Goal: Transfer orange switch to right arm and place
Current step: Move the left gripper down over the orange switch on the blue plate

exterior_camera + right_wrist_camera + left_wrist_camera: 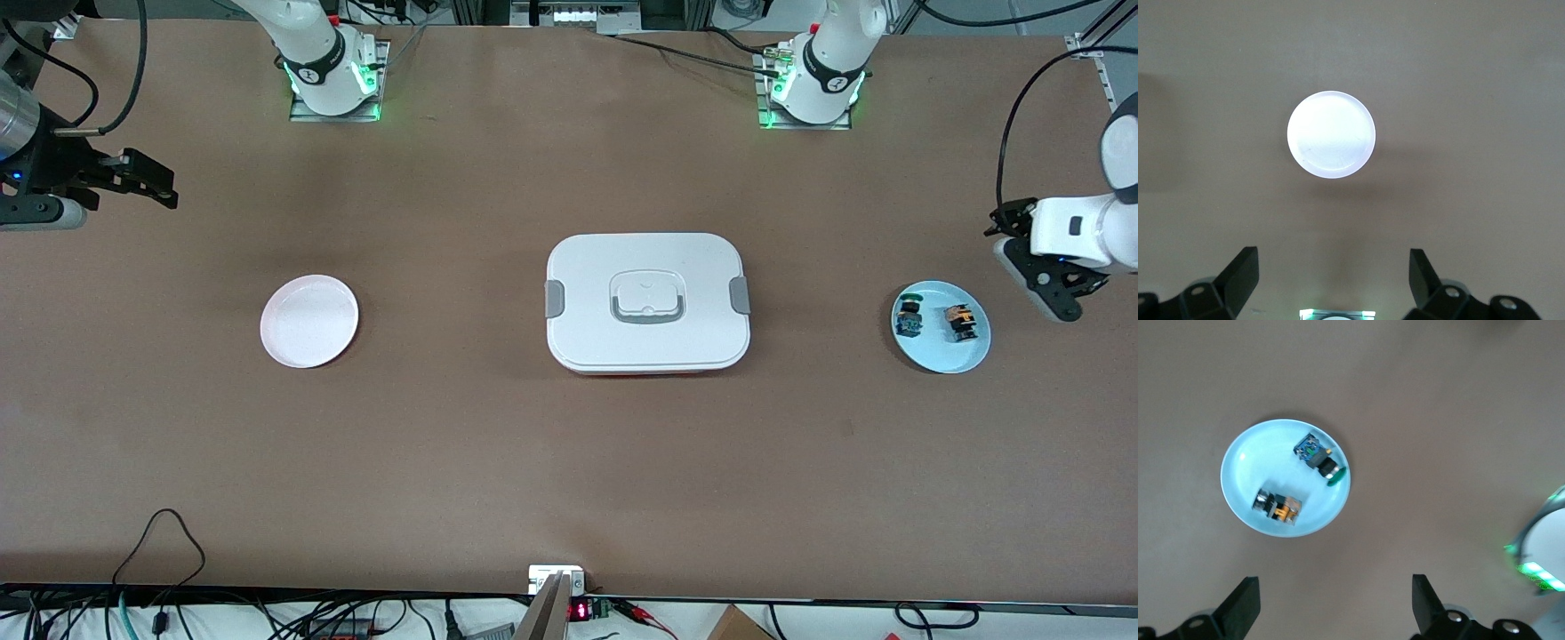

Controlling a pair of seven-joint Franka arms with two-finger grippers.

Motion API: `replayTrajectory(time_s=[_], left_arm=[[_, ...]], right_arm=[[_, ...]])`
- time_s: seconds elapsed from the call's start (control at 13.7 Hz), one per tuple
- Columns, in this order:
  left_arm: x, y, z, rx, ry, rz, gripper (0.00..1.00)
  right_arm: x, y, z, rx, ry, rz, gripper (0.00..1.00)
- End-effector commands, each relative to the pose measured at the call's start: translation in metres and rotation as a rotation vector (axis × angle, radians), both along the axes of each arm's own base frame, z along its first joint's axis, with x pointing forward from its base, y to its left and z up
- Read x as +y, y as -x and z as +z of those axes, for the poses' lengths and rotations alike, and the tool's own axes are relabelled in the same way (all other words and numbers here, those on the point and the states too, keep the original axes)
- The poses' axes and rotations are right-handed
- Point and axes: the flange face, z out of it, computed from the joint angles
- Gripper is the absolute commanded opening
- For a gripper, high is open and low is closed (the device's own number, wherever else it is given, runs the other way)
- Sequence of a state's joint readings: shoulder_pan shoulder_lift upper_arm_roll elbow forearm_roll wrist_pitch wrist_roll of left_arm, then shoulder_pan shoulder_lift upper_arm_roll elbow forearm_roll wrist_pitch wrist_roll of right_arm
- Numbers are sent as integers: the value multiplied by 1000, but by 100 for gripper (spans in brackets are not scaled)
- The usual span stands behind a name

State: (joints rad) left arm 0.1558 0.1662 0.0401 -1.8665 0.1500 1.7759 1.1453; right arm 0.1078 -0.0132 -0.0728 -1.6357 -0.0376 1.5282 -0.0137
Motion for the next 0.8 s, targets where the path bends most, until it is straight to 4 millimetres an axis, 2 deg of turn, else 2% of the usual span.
replayTrajectory(time_s=[0.0,0.07,0.15,0.29,0.44,0.73], left_arm=[[47,2,-57,-17,56,-195,100],[62,-1,-79,-27,78,-271,100],[76,-4,-92,-51,81,-306,100],[86,-11,-123,-83,90,-403,100],[99,4,-154,-115,99,-460,100],[91,19,-184,-171,90,-532,100]], right_arm=[[-5,7,3,8,-11,-2,100],[-6,9,4,15,-11,-4,100],[-9,17,16,2,-13,-7,100],[-13,18,24,-23,-15,-14,100],[-16,18,20,-18,-19,-24,100],[-18,10,13,-36,-12,-25,100]])
